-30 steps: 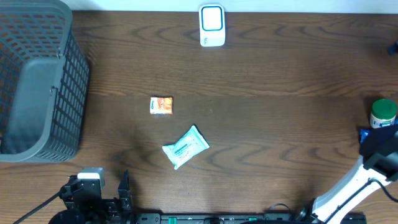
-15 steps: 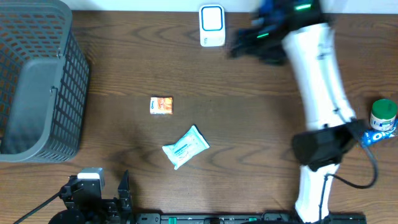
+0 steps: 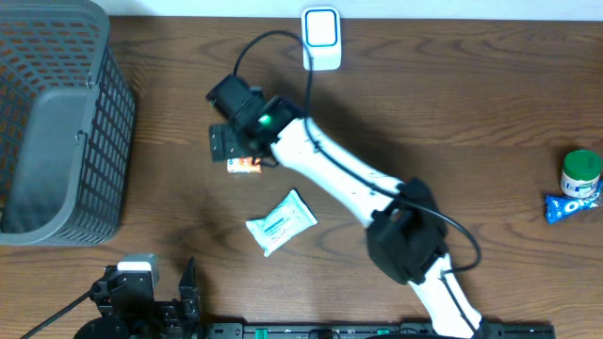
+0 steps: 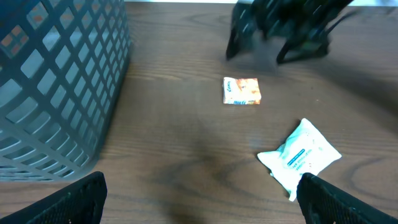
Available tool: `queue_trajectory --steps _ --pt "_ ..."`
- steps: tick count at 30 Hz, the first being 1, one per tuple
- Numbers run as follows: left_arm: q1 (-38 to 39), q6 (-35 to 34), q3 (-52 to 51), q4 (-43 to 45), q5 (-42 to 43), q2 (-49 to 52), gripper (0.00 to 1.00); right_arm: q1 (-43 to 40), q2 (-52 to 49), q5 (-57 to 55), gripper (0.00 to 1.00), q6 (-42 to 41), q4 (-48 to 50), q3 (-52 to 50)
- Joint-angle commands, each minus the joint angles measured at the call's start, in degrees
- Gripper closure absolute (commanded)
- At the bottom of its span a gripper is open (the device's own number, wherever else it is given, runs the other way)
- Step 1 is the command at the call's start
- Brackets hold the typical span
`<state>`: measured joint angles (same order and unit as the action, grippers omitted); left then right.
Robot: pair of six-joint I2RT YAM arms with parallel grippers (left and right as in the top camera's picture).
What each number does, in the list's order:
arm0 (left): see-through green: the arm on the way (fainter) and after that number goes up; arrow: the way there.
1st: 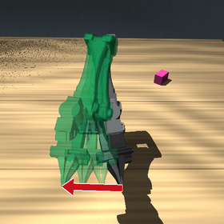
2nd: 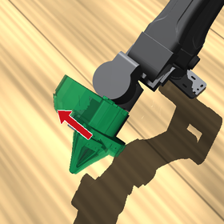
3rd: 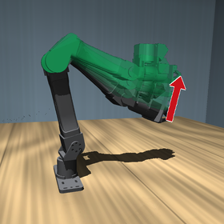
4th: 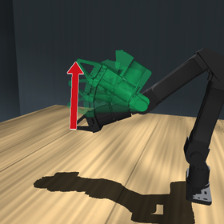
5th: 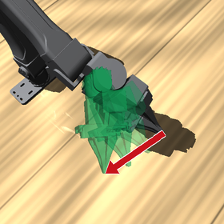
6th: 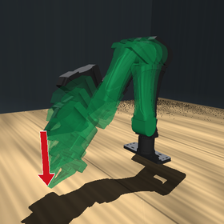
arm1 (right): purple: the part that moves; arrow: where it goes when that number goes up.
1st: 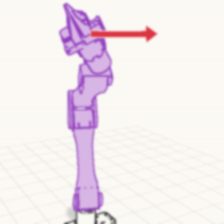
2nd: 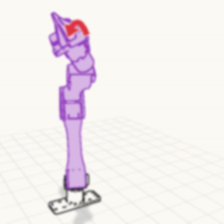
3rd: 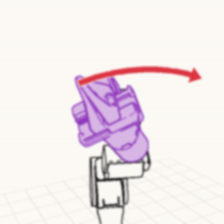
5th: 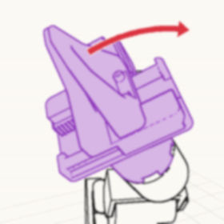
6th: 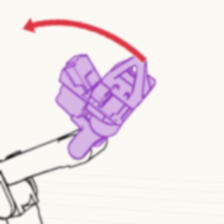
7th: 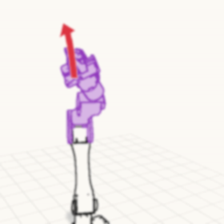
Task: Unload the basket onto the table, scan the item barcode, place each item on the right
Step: 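Reach right gripper to the small orange tissue pack and grasp it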
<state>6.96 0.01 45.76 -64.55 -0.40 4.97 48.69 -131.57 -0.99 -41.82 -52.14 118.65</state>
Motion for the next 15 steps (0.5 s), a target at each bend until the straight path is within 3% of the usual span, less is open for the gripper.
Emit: queue_trajectory --steps 1,12,15 --pt "0.24 0.37 0.15 -0.13 -0.72 -0.31 0.02 0.15 -5.09 -4.9 0.01 -10.4 0.98 -0.37" --pt "0.24 0.37 0.15 -0.13 -0.72 -0.31 0.02 0.98 -8.46 -4.74 0.01 -16.7 5.49 -0.37" --pt "0.24 0.37 0.17 -0.13 -0.72 -0.31 0.02 0.98 -9.46 -5.01 0.09 -16.63 4.94 -0.37"
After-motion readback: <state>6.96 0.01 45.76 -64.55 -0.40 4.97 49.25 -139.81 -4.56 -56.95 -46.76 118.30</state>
